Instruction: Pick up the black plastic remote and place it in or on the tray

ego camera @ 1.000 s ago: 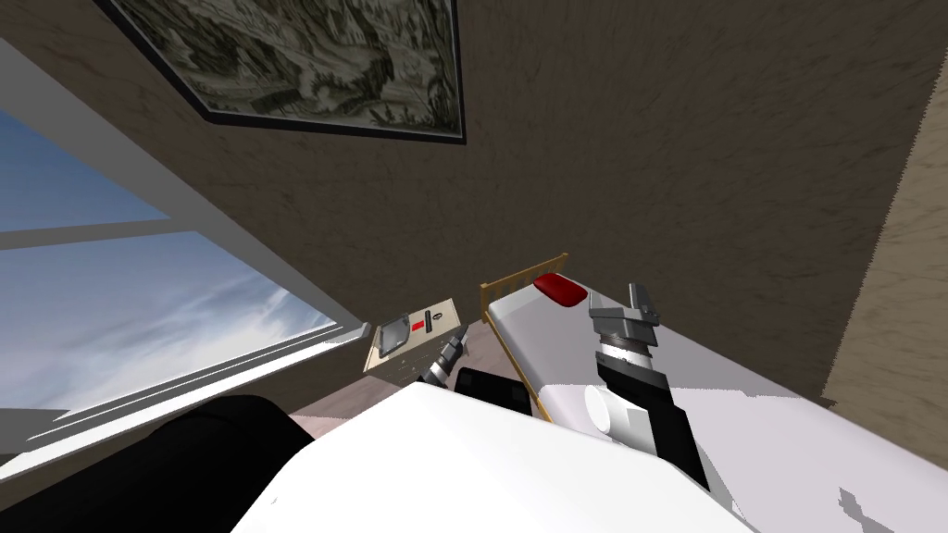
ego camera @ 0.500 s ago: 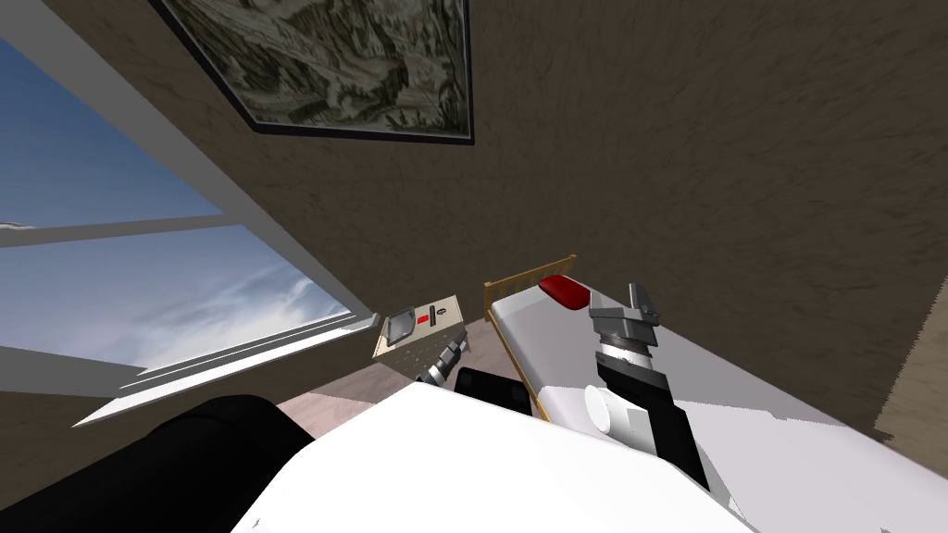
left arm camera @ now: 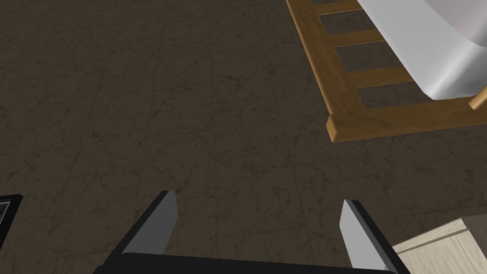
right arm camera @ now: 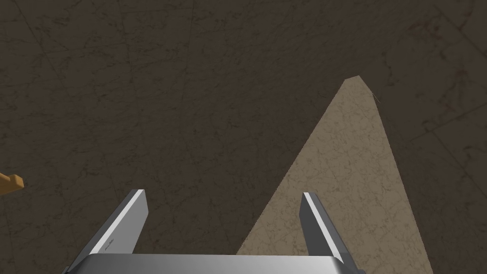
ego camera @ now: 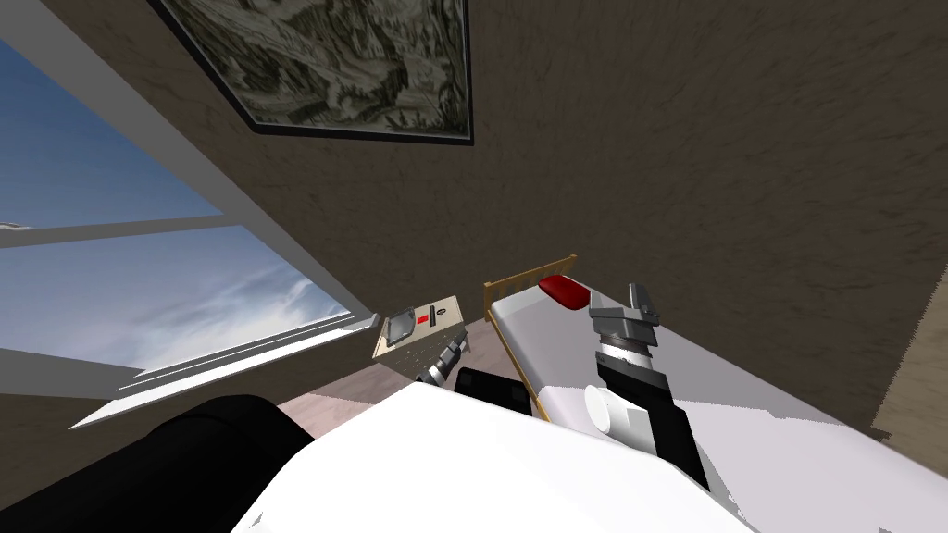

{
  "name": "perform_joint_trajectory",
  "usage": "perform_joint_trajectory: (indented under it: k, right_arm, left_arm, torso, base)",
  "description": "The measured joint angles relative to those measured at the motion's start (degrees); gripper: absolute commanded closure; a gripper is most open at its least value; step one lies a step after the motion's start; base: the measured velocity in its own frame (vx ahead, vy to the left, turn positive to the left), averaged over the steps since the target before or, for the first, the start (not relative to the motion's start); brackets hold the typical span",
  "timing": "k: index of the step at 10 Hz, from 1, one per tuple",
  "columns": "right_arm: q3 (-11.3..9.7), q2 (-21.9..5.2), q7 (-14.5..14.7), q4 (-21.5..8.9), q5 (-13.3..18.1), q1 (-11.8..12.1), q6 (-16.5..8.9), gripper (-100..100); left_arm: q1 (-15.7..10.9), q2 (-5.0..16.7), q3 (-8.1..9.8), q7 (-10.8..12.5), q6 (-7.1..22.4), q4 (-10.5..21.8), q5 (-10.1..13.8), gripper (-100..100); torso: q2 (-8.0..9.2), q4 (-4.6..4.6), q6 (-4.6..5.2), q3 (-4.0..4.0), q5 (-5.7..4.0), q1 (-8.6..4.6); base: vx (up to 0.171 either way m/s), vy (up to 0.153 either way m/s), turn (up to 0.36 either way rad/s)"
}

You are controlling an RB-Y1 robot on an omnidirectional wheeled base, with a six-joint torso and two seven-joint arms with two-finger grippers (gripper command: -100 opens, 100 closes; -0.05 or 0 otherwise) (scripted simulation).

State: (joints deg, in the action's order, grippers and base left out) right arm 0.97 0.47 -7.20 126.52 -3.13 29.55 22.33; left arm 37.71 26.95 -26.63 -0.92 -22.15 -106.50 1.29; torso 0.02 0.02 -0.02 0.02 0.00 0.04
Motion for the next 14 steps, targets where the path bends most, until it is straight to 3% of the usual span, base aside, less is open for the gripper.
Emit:
perform_joint_trajectory:
  k: [2,5,14]
  right_arm:
    - [0.0,0.0,0.0,0.0,0.0,0.0,0.0,0]
    - [0.0,0.0,0.0,0.0,0.0,-0.01,0.0,0]
    - [0.0,0.0,0.0,0.0,0.0,-0.01,0.0,0]
  left_arm:
    - [0.0,0.0,0.0,0.0,0.0,0.0,0.0,-100]
    - [-0.54,1.76,-0.08,-1.0,1.82,1.33,3.2,-100]
    - [-4.57,8.7,-1.04,-5.82,9.45,9.01,17.05,-100]
  torso:
    - [-0.01,0.0,0.0,0.0,0.0,0.01]
    - [0.26,0.05,0.01,0.15,0.02,0.1]
    - [0.25,0.06,-0.01,0.15,0.02,0.09]
  base:
    - [-0.016,0.001,-0.046]
    - [-0.075,0.017,-0.111]
    - [-0.078,0.012,-0.136]
